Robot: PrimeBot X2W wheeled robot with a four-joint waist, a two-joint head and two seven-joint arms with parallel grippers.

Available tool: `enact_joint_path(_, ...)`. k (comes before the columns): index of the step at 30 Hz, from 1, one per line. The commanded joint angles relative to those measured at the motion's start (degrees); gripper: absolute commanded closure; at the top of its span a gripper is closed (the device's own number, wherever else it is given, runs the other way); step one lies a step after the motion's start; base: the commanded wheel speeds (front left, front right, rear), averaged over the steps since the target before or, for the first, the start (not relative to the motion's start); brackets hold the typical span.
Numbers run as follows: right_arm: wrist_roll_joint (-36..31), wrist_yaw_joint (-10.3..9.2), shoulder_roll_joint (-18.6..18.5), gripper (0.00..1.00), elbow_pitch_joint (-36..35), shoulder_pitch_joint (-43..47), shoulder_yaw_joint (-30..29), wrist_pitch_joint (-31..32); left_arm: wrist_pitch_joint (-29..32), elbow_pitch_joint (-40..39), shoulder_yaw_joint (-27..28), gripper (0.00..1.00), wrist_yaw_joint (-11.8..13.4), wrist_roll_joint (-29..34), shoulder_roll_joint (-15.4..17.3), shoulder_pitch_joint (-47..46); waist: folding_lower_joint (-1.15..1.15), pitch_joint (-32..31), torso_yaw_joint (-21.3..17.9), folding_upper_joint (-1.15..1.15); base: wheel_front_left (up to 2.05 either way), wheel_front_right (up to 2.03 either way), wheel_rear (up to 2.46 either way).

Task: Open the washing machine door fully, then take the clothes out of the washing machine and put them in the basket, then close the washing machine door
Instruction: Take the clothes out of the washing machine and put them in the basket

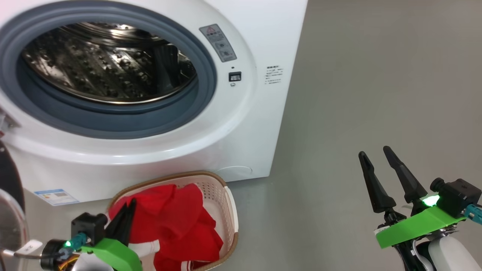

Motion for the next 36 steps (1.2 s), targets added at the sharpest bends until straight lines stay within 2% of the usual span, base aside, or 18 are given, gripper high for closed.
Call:
enact_joint_path(1, 0.12, 0.09, -0.98, 0.0, -1.52, -1.75, 0.96, -0.27, -1.41, 0.72, 2.01, 1.0, -0.68, 0.02, 1.08, -3.58, 0.0, 0.98, -1.08, 0.0, 0.0, 0.0, 0.0)
enact_joint_path(2, 0.0, 0.09, -0.86, 0.0, -1.7, -1.84, 0.91, -0.27, -2.8, 5.27, 1.8, 1.0, -1.66, -0.12, 0.38, -5.1, 0.0, 1.66, -1.77, 0.0, 0.0, 0.0, 0.0)
enact_joint_path(5, -0.15, 0.09, -0.72, 0.0, -1.92, -2.02, 0.74, -0.27, -4.51, 11.63, 1.47, 1.0, -2.95, -0.2, -0.68, -7.56, 0.0, 2.86, -2.65, 0.0, 0.0, 0.0, 0.0)
enact_joint_path(16, -0.55, 0.09, -0.41, 0.0, -2.84, -5.06, 1.59, -0.27, -7.43, 33.0, 1.16, 1.0, -5.83, -0.46, -4.17, -17.18, 0.0, 9.31, -6.21, 0.0, 0.0, 0.0, 0.0)
enact_joint_path(23, -0.53, 0.09, 0.0, 0.0, -2.9, -6.69, 1.63, -0.27, -7.67, 41.57, -0.4, 1.0, -6.73, 0.73, -5.33, -22.4, 0.0, 12.22, -8.31, 0.0, 0.0, 0.0, 0.0)
enact_joint_path(29, -0.65, 0.09, 0.6, 0.0, -3.07, -7.58, 1.62, -0.27, -7.68, 44.21, 0.01, 1.0, -7.0, -0.03, -5.6, -24.7, 0.0, 13.92, -9.37, 0.0, 0.0, 0.0, 0.0)
enact_joint_path(31, -0.93, 0.09, 0.91, 0.0, -3.12, -7.64, 1.54, -0.27, -7.69, 45.41, 0.03, 0.52, -7.04, -0.25, -5.79, -25.27, 0.0, 14.13, -9.52, 0.0, 0.0, 0.0, 0.0)
enact_joint_path(32, -1.02, 0.09, 1.01, 0.0, -3.08, -7.68, 1.52, -0.27, -7.69, 45.76, 0.02, 0.01, -7.06, -0.3, -5.86, -25.5, 0.0, 14.19, -9.57, 0.0, 0.0, 0.0, 0.0)
enact_joint_path(36, -1.12, 0.09, 1.02, 0.0, -2.81, -7.67, 1.16, -0.27, -7.69, 46.22, -0.21, 0.0, -7.1, -0.44, -6.35, -25.53, 0.0, 13.81, -9.26, 0.0, 0.0, 0.0, 0.0)
